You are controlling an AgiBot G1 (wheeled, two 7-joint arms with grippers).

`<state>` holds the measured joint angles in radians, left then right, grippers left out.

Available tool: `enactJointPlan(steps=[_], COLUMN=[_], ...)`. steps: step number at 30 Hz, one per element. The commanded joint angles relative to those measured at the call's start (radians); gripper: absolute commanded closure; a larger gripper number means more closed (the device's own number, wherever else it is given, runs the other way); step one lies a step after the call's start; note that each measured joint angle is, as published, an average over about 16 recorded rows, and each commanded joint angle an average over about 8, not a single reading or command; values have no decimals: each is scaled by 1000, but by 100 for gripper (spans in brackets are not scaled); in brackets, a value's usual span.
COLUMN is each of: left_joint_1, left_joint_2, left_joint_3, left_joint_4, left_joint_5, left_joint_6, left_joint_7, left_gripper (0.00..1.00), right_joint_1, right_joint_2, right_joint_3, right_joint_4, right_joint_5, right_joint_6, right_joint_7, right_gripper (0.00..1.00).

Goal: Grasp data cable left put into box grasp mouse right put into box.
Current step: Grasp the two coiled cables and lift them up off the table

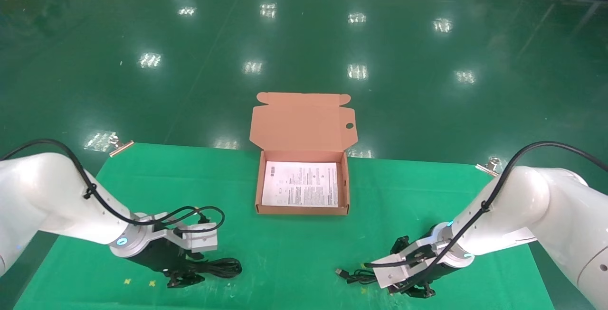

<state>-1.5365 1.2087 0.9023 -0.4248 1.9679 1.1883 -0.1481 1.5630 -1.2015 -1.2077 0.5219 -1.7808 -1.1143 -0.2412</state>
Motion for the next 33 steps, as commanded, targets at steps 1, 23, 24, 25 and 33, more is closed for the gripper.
enactJointPlan(steps=[1, 23, 24, 25, 33], left_joint_1=[0, -9, -14, -19, -71], left_joint_2=[0, -7, -9, -13, -49], left_joint_3=[0, -6, -8, -10, -23], left_joint_4=[0, -14, -19, -26, -124], left_joint_5=[0, -8, -11, -13, -15], left_joint_6=[0, 5, 8, 10, 20], left_joint_7=[0, 6, 8, 10, 0], left_gripper=[100, 100, 100, 100, 100], right_joint_1=[0, 10, 15, 22, 126], right_joint_2=[0, 7, 12, 17, 83], right_joint_3=[0, 5, 8, 11, 35], right_joint_4=[0, 5, 8, 12, 111], right_joint_5=[0, 3, 6, 8, -11], right_joint_6=[0, 1, 3, 4, 27], right_joint_7=[0, 3, 4, 5, 42], right_gripper=[100, 100, 100, 100, 100])
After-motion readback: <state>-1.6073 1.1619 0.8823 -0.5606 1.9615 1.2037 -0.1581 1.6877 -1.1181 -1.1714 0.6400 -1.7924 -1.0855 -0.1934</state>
